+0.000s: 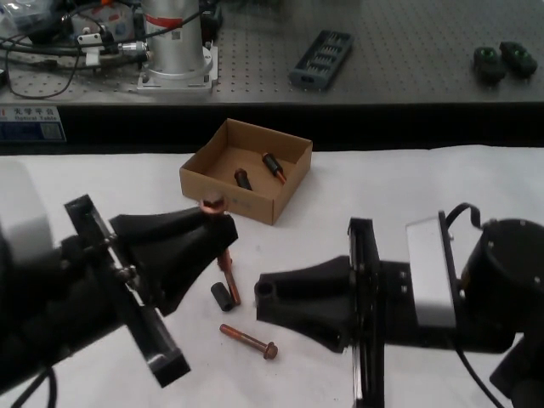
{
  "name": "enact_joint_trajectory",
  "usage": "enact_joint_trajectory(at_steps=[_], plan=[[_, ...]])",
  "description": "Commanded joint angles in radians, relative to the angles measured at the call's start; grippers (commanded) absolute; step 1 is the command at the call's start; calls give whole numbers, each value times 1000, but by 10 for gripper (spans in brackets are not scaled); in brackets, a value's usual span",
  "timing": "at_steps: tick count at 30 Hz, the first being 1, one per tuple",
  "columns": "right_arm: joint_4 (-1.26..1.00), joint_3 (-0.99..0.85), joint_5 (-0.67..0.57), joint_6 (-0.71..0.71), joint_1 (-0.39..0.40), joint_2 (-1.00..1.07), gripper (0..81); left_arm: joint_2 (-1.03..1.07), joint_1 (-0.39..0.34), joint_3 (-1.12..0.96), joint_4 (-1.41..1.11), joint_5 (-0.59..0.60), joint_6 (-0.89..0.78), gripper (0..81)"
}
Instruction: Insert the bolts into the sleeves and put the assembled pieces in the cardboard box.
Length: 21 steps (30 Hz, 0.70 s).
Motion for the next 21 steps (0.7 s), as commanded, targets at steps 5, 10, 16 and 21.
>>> enact_joint_trajectory(at_steps=[5,10,16,21], plan=[[107,-37,-40,-120,-12,33,64,260,9,-28,-263,31,29,6],[99,-62,-40,-120,-12,108,64,363,14,-52,-387,65,-18,6],[99,-74,-32,-120,-12,140,64,368,19,-52,-387,99,-39,6],[92,-74,-3,-120,-22,140,64,368,19,-33,-384,124,-45,6]])
